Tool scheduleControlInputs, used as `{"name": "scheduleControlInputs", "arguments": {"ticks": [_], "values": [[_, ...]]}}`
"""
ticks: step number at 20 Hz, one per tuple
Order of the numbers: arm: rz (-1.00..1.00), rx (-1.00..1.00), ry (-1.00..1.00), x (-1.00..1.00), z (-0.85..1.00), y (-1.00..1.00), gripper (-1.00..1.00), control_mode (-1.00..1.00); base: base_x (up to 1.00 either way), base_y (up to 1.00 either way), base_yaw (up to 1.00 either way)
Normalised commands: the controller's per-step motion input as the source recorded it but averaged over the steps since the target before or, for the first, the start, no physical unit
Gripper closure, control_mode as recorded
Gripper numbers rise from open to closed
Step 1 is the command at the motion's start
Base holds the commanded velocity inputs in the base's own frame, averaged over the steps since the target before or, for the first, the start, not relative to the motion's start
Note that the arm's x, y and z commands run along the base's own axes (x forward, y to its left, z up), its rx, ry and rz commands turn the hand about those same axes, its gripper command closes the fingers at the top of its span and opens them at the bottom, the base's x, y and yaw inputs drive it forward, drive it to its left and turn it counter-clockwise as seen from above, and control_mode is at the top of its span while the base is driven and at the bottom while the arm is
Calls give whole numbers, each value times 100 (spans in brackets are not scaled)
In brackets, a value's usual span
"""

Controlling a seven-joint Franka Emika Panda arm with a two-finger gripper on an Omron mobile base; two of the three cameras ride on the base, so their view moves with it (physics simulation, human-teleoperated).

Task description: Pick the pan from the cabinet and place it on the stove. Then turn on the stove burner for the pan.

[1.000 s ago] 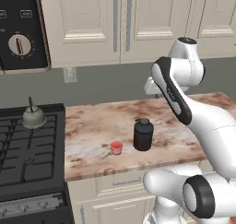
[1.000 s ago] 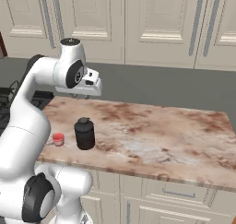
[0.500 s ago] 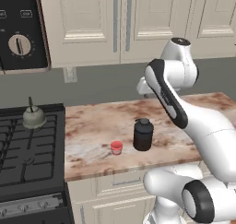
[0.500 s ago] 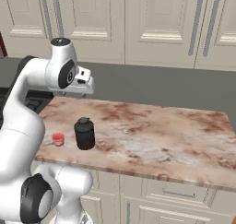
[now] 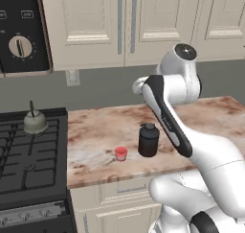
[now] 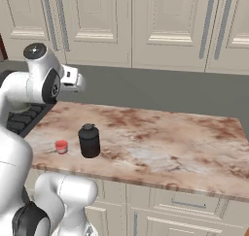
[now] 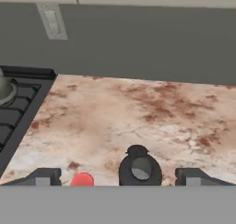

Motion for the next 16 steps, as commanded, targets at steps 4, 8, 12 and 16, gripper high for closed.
{"name": "scheduleControlInputs", "arguments": {"ticks": [4,8,12,16], "values": [[0,0,-36,-1,54,27,-100,-100,0,0,0],[0,0,-31,0,61,18,-100,-100,0,0,0],[0,0,-26,0,57,8,-100,-100,0,0,0],[0,0,-23,11,47,1,-100,-100,0,0,0]]}}
